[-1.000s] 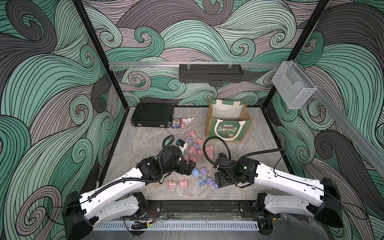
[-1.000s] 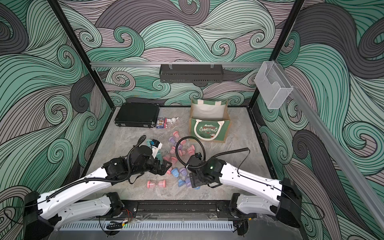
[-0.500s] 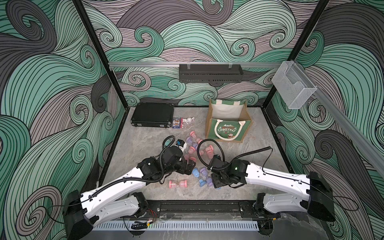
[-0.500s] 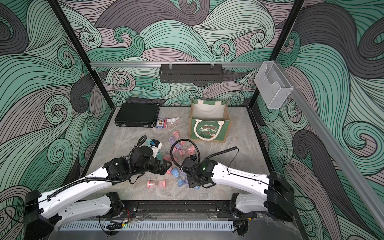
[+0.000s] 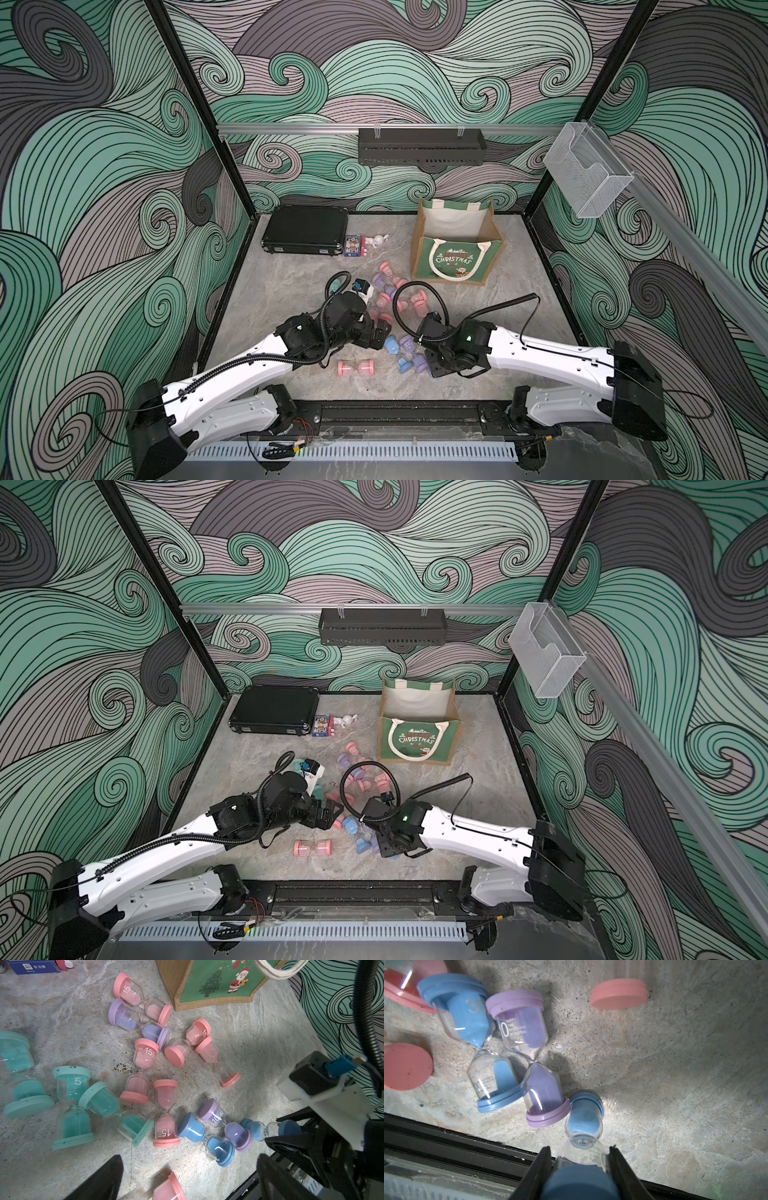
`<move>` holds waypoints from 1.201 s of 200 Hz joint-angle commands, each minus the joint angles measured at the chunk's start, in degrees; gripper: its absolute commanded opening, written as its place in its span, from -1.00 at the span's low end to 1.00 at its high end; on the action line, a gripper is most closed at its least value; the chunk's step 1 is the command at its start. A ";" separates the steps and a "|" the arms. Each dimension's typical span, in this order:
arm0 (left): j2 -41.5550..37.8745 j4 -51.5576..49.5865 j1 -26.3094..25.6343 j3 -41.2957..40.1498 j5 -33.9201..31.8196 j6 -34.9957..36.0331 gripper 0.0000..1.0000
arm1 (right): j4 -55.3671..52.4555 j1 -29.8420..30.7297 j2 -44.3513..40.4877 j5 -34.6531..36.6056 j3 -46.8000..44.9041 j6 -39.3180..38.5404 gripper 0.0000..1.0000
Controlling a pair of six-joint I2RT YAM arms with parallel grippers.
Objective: Put the hourglass into the canvas bag
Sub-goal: Pick up the hourglass from the center of the board.
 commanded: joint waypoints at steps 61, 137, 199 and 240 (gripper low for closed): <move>-2.55 3.50 -0.20 0.95 -2.36 0.77 0.97 | -6.84 -0.70 -5.71 6.13 6.01 -2.89 -0.35; -0.09 -4.28 -0.11 11.61 -7.26 5.88 0.97 | -14.90 -15.04 -7.58 7.87 24.87 -16.25 -0.39; 3.75 -2.09 0.91 18.96 -10.71 10.21 0.97 | -14.91 -25.22 4.36 8.57 50.23 -27.76 -0.39; 6.54 1.31 2.15 21.16 -10.13 11.23 0.97 | -13.88 -33.53 14.00 5.29 62.95 -30.29 -0.40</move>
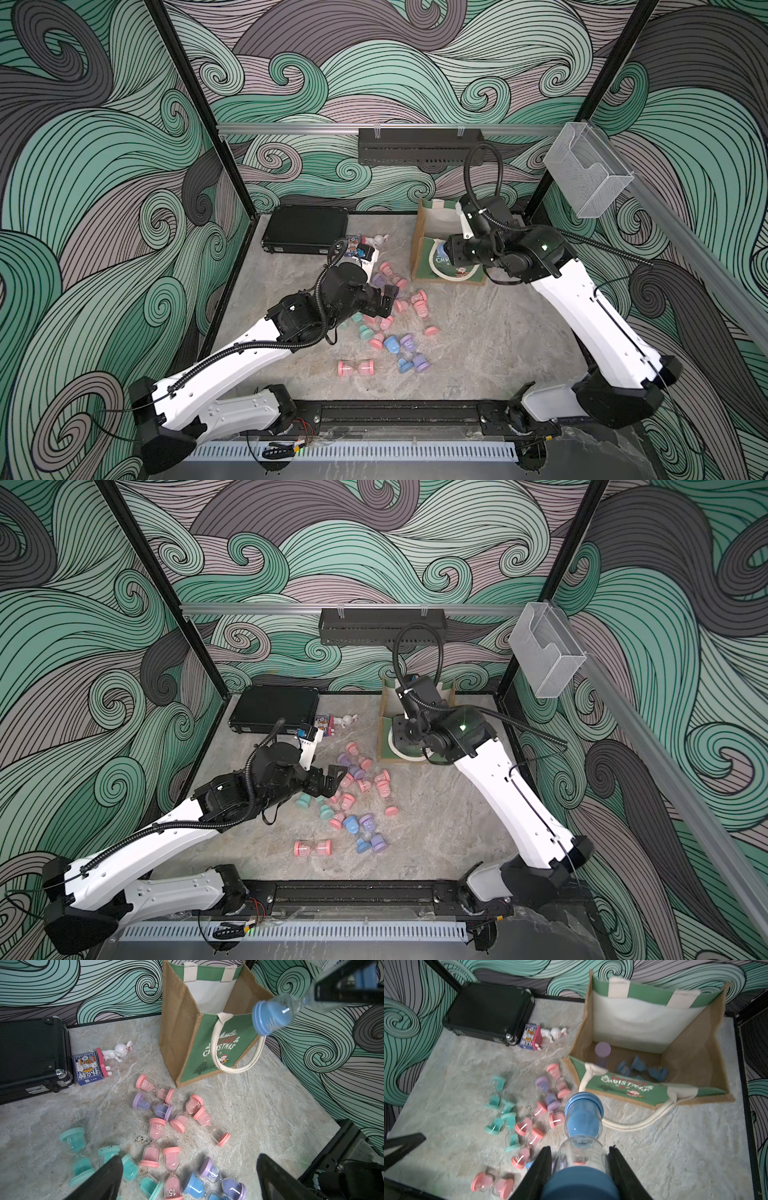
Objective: Put the hourglass into the canvas bag
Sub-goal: Pick up the hourglass from the center of the board, then place the hourglass in the canvas bag.
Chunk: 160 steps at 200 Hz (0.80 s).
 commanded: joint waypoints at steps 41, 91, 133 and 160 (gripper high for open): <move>4.45 4.68 2.63 3.77 0.08 1.63 0.97 | 2.11 -11.65 12.82 0.61 10.33 -4.95 -0.42; 8.00 7.26 4.59 4.99 2.50 0.09 0.97 | 3.17 -19.23 23.84 -1.18 14.75 -3.76 -0.44; 10.35 8.55 5.30 6.16 4.09 -1.00 0.97 | 4.38 -20.52 30.87 0.75 16.57 -3.90 -0.42; 10.93 8.83 5.86 5.97 4.61 -1.29 0.97 | 6.76 -20.92 33.42 0.26 15.58 -4.39 -0.40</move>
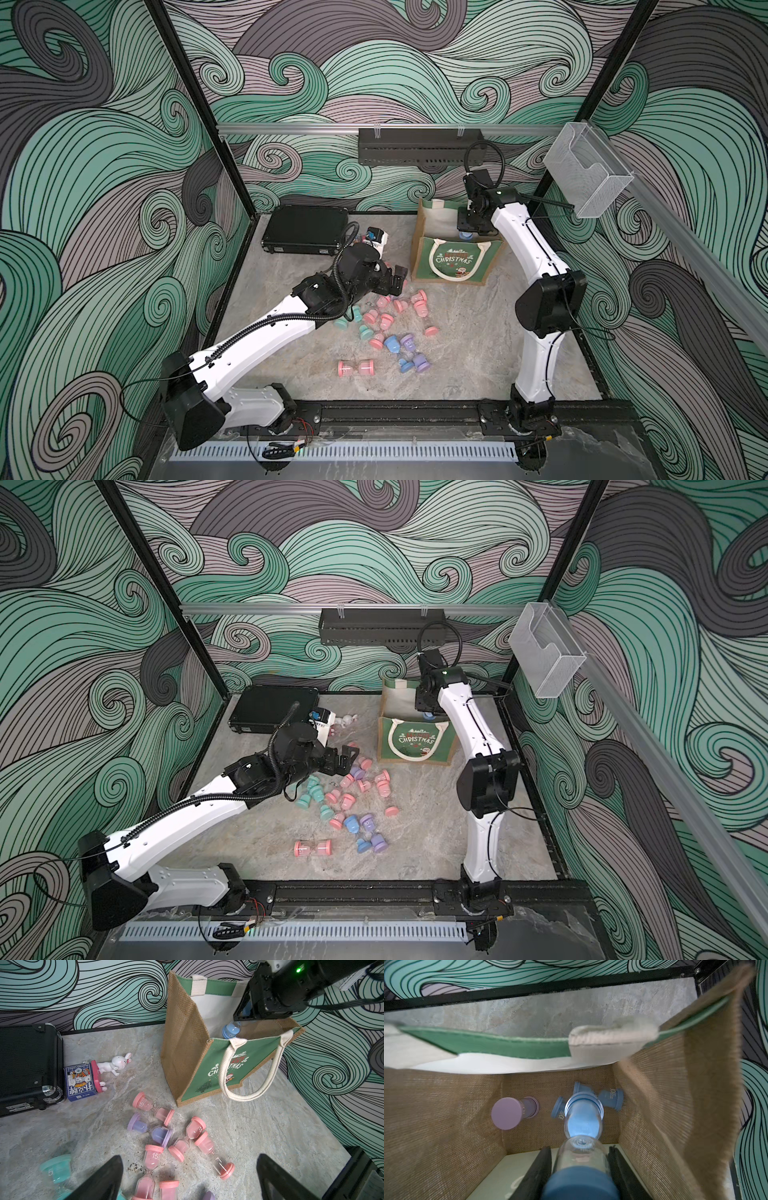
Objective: Put the hourglass into the canvas bag
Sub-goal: Place the hourglass in the canvas bag.
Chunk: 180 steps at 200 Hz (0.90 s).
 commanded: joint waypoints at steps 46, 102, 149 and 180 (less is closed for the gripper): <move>0.71 2.60 1.22 0.89 2.47 -1.76 0.97 | 6.31 -0.58 2.96 -0.61 -3.78 -1.80 -0.34; 1.25 3.14 1.31 1.06 3.01 -2.70 0.97 | 11.55 -1.13 -0.28 -1.71 -9.92 -2.46 -0.03; 1.99 2.53 1.37 2.30 3.02 -2.81 0.97 | 12.03 -1.15 -2.60 -2.58 -10.54 -3.01 0.19; 1.88 1.93 1.39 2.91 2.22 -2.73 0.97 | 12.29 -1.10 -5.62 -4.44 -9.76 -2.51 0.31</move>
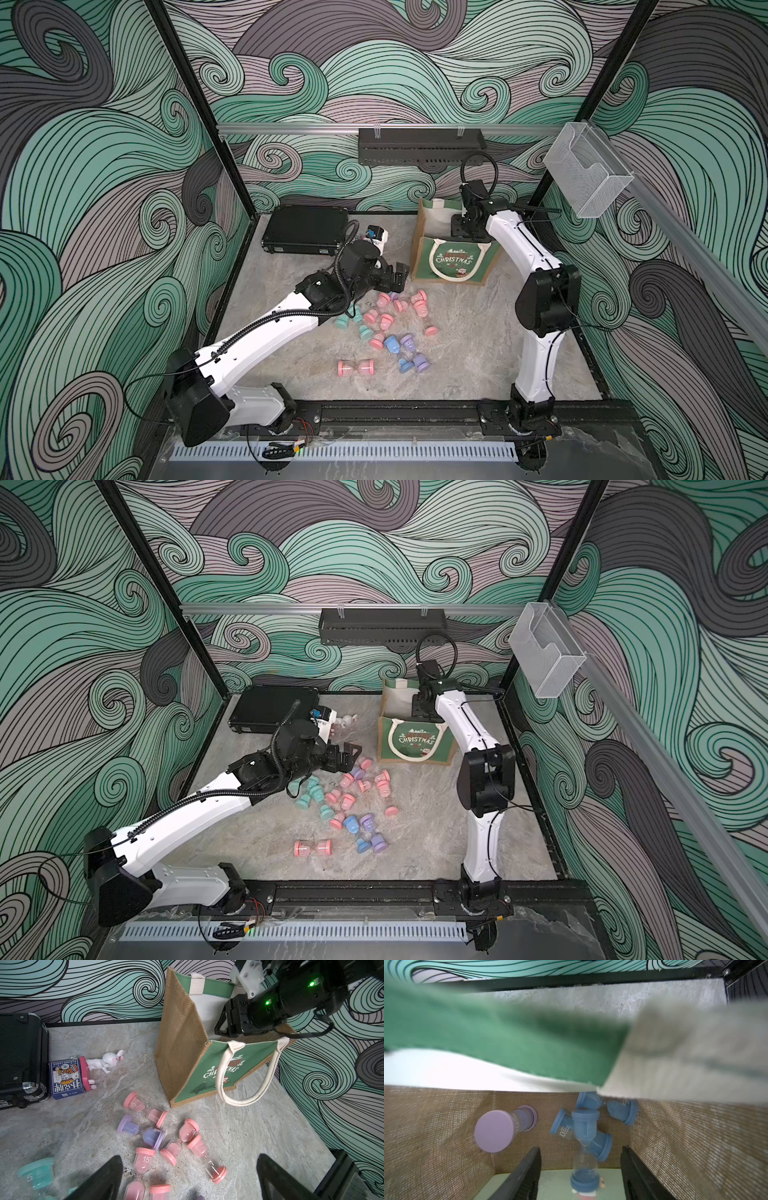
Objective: Put the hourglass into the canvas bag
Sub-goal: Place the hourglass in the canvas bag.
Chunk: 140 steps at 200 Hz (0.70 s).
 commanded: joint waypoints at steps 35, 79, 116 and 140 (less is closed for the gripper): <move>-0.69 -0.36 0.45 3.09 -1.04 -0.48 0.97 | 0.52 -0.32 -8.81 -6.01 0.19 1.20 0.41; -2.59 -2.61 0.71 3.35 -1.71 -0.11 0.97 | -0.96 0.45 -14.87 -10.54 -1.29 2.57 0.57; -6.24 -5.66 0.89 1.44 -2.25 -0.45 0.97 | -2.40 4.27 -22.44 -11.28 -6.38 2.50 0.70; -8.87 -8.05 0.98 -0.54 -2.03 -1.16 0.97 | -3.84 8.78 -28.15 -8.81 -11.44 1.82 0.75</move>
